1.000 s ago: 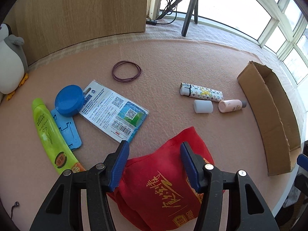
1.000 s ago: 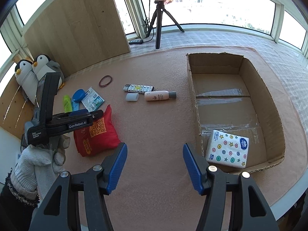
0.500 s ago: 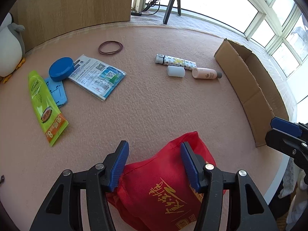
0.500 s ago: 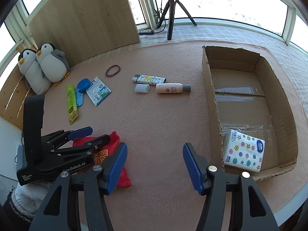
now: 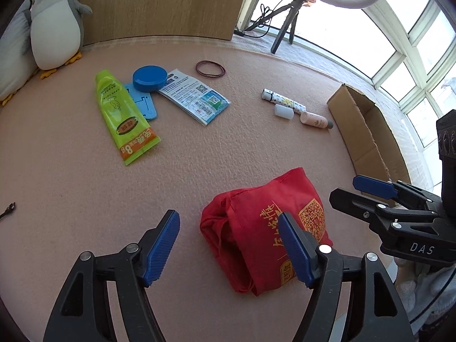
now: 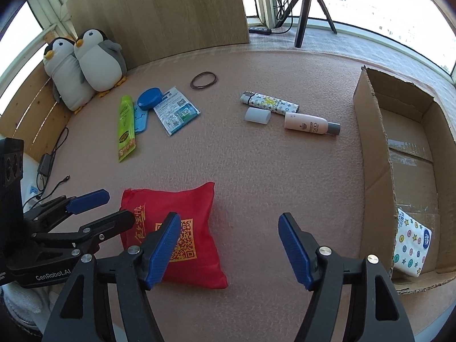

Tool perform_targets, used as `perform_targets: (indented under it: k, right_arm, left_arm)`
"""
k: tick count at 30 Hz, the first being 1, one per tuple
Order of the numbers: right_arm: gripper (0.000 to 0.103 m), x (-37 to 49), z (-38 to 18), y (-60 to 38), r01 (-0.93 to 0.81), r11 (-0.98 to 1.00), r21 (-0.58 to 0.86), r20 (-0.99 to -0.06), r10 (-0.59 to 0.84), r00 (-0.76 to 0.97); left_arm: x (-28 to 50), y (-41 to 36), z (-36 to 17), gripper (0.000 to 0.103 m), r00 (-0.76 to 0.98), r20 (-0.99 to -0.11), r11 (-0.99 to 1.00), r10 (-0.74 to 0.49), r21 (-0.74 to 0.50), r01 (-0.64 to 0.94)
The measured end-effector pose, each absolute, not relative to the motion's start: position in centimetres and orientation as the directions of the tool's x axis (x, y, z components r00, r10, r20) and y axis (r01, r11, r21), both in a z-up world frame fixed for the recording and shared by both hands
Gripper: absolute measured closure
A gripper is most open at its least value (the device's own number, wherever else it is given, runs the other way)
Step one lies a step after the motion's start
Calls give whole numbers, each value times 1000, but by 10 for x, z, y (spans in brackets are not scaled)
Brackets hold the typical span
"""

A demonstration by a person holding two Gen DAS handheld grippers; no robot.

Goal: Organize objects
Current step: 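Grasp the red drawstring bag with the left gripper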

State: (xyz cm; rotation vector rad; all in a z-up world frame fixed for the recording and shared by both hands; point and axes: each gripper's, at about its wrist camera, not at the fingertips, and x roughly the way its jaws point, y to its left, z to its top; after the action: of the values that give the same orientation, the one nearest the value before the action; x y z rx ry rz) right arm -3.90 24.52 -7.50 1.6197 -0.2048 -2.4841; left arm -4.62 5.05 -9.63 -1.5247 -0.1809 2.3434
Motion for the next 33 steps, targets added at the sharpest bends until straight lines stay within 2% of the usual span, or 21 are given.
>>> perform_targets:
  k: [5,24,28,31,33]
  right_arm:
    - [31,-46,-83,233,110,-971,213,-901,-239,-361]
    - [30,-54,-106,223,142,-922,361,-895,-385,-226]
    - [32,-52,-109,215,157,-915,372,-890,-399,-220]
    - [43,-52,-109,212,161,-907,390,-883,-418,-215]
    - [44,-51,-108,211,166,-909,383,-884,-412,-220]
  left_arm:
    - [-38,51,-105,23,-345,-867,-931,359,-303,-205]
    - [-32,63,-119,24,-278,-852,-893,444,-396,-213]
    - [-29,69,-120,30,-276,-851,-891,446,-392,-230]
    - [-29,70,-120,37,-272,-849,-887,452,-397,-235]
    - [-29,72,-119,41,-269,-844,-881,463,-408,-239]
